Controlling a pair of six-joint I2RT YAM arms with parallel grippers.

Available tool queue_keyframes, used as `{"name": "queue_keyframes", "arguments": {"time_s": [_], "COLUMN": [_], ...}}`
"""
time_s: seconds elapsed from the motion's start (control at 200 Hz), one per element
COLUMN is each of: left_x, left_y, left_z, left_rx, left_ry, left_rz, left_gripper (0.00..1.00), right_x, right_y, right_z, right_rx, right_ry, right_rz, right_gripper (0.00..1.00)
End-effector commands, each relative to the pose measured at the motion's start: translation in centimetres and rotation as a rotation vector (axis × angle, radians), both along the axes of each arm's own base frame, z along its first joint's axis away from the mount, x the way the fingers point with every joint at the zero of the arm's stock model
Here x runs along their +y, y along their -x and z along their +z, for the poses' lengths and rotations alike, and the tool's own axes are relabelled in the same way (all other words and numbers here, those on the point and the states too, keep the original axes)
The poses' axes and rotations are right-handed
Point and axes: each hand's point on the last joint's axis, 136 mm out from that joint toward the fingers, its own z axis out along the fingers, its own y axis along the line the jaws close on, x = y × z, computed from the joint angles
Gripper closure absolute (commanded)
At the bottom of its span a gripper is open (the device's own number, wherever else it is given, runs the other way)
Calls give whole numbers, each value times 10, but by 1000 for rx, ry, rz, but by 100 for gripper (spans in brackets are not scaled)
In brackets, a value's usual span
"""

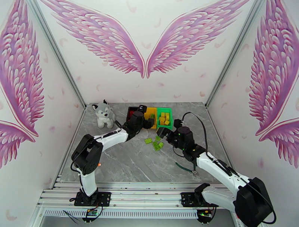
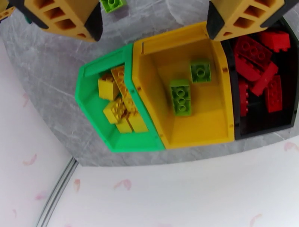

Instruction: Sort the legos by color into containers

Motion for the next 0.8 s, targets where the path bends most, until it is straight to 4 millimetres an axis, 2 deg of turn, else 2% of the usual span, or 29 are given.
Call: {"name": "queue_keyframes", "arguments": {"time_s": [0.0, 0.23, 0.465, 0.6, 0.795], "left_x": [6, 13, 25, 33, 38], "left_y": [14, 39, 79, 101, 122], "left_z": [13, -8, -41, -61, -92], "left_rx": [-28, 1, 44, 63, 89], "left_ry": [-14, -77, -118, -135, -127], "left_rz": [-1, -18, -79, -95, -122], "left_gripper": [19, 18, 19, 17, 16], "right_x": [0, 0, 6, 10, 19], "right_y": [2, -1, -2, -6, -15], "right_z": [-1, -2, -3, -12, -28], "right_rx": [3, 7, 12, 34, 78], "right_ry": [-16, -17, -33, -41, -43], "right_rz": [10, 9, 34, 43, 58], "right_gripper": [1, 1, 1, 1, 1]}}
